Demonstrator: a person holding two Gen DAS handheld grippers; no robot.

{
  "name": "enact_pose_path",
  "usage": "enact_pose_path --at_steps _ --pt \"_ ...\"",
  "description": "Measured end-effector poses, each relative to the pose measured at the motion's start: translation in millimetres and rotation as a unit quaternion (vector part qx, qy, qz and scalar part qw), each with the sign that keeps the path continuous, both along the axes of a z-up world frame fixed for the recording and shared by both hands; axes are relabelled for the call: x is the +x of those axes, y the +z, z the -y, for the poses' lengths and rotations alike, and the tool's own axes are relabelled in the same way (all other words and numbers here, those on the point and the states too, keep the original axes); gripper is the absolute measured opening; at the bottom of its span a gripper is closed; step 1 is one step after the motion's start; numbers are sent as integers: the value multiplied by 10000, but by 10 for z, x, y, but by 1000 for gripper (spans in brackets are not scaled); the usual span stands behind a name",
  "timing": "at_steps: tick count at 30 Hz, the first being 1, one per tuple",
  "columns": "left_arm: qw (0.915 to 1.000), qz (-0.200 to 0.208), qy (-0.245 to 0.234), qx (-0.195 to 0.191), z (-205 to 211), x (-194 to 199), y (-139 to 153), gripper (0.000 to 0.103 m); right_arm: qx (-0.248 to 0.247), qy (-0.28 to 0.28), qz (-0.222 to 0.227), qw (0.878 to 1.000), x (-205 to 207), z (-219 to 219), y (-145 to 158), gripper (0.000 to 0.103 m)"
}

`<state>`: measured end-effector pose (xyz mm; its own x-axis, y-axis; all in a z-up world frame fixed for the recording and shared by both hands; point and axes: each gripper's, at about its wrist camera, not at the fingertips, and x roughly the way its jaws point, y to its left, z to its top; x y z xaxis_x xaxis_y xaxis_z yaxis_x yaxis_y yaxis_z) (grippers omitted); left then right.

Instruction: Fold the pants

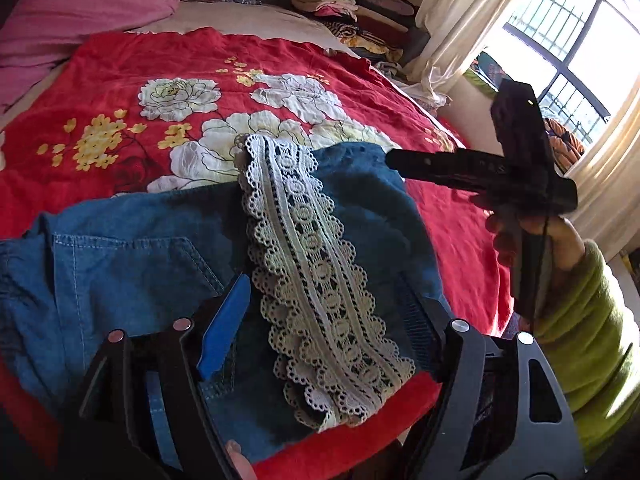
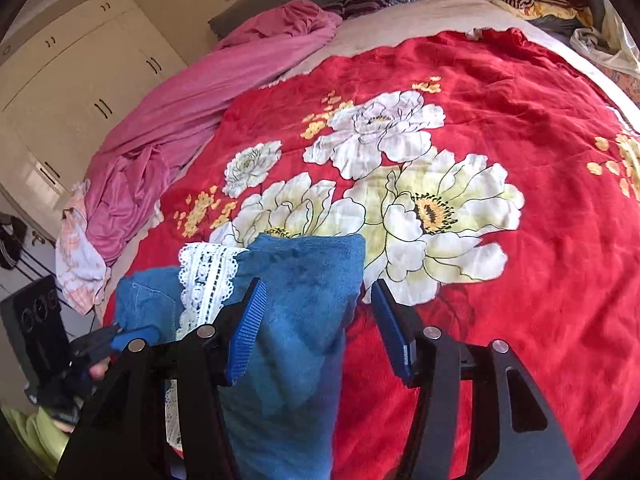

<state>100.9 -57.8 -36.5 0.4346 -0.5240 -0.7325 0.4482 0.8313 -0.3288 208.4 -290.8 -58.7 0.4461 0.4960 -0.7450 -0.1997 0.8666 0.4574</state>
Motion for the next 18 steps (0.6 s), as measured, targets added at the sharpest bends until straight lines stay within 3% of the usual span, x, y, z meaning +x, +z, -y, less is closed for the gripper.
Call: enact_pose_path --at_steps 2,3,4,5,9,12,14,16,18 --pt "9991 41 -71 421 110 -104 -105 66 -37 -100 -361 9993 148 -3 -198 54" --pt "9974 -15 -83 722 168 -144 -185 66 83 -105 -402 9991 172 -5 -239 43" --pt "9944 -68 -30 1054 222 -181 -271 66 190 -34 -387 9991 177 -32 -232 16" --pt "9922 -112 -30 1244 256 -217 -347 66 142 1 -289 9995 175 -76 -173 13" --pt "9933 -133 75 1146 216 -288 -456 67 -595 -85 407 9974 228 -222 103 13" --pt "9939 -194 101 1078 183 -272 -445 68 -1259 -31 93 9920 361 -301 -136 14" --pt "9940 -177 87 1077 165 -304 -441 69 -1209 -82 133 9925 325 -251 -193 17" --pt "9945 -180 91 1031 128 -321 -441 69 -1164 -317 323 9922 225 -134 -103 34" --pt "9946 -205 120 1014 102 -334 -422 71 -1012 -464 582 9921 31 -22 61 35"
